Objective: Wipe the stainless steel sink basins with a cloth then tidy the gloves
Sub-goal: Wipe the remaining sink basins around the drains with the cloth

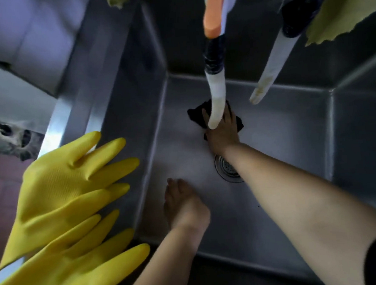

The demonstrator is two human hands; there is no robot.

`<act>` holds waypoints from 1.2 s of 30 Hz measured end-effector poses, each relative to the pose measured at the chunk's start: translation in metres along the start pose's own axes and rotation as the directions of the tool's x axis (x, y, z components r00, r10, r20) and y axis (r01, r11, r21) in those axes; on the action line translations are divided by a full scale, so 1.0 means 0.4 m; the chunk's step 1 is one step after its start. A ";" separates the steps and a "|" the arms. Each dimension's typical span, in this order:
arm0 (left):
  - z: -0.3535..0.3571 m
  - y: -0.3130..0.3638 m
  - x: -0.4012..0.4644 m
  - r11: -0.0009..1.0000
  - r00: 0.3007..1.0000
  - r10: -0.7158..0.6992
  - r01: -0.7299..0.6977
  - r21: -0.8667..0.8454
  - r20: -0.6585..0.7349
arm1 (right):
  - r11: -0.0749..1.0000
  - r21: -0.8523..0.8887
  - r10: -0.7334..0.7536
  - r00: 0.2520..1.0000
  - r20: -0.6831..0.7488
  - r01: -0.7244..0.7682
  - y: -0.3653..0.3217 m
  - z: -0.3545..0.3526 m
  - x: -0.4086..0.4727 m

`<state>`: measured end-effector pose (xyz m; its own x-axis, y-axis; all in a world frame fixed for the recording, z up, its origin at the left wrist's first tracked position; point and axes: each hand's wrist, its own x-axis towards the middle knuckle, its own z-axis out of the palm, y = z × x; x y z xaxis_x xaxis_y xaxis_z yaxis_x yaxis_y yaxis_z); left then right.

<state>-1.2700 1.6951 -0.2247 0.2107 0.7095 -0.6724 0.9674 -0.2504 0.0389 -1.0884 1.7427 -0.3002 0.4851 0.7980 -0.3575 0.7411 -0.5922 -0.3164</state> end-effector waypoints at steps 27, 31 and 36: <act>0.074 0.058 -0.048 0.593 0.600 0.799 -0.798 0.109 0.043 | 0.993 -0.013 -0.115 0.991 -0.064 0.115 0.288 -0.318 -0.505; 0.058 0.106 -0.040 0.073 0.125 0.947 -0.981 0.182 0.295 | 0.969 -0.237 -0.121 0.968 -0.222 0.067 0.351 -0.489 -0.523; 0.079 0.081 0.024 -0.265 -0.109 0.889 -0.914 0.307 0.445 | 0.872 -0.468 -0.193 0.979 -0.060 0.143 0.434 -0.597 -0.490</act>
<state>-1.2412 1.6731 -0.2535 0.7741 -0.5930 -0.2214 -0.4926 -0.7840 0.3776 -0.9440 1.5100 -0.0754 0.3600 0.9024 -0.2368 0.9329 -0.3502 0.0837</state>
